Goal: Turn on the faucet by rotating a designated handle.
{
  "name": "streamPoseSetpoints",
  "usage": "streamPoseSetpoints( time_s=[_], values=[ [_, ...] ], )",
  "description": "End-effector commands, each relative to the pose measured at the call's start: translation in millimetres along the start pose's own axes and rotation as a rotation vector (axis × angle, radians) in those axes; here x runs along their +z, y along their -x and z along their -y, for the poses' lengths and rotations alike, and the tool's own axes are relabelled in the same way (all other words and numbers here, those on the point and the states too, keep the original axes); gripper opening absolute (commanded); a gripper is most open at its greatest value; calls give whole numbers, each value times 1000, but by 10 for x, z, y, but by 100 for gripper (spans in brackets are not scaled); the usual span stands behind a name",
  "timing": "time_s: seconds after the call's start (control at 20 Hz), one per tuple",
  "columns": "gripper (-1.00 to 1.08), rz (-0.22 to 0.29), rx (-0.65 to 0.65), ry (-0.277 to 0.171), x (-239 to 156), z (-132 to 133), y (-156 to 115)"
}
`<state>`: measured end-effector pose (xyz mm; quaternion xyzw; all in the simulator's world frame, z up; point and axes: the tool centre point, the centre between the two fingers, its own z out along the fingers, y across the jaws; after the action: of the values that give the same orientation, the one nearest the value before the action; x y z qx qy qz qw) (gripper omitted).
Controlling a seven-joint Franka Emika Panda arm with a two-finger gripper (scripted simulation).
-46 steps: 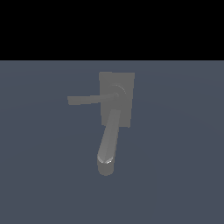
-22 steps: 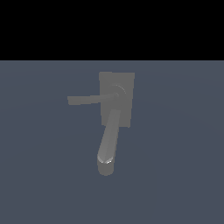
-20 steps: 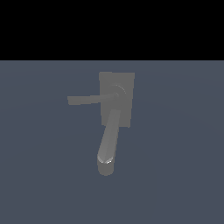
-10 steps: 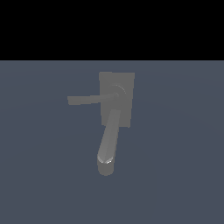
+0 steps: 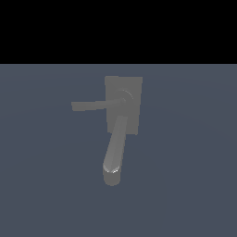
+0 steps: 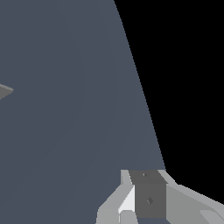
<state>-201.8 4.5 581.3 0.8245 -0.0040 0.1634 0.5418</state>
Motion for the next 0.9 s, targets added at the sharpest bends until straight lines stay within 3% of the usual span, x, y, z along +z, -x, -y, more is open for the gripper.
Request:
streamPoseSetpoints(
  time_s=[0.0,0.45,0.85],
  values=[
    [-100,-40,-20,100,-109,-18,-103],
    [-100,-184,-133,435,-517,124,-499],
    [-100,-314,-289,699,-828,538,-864]
  ],
)
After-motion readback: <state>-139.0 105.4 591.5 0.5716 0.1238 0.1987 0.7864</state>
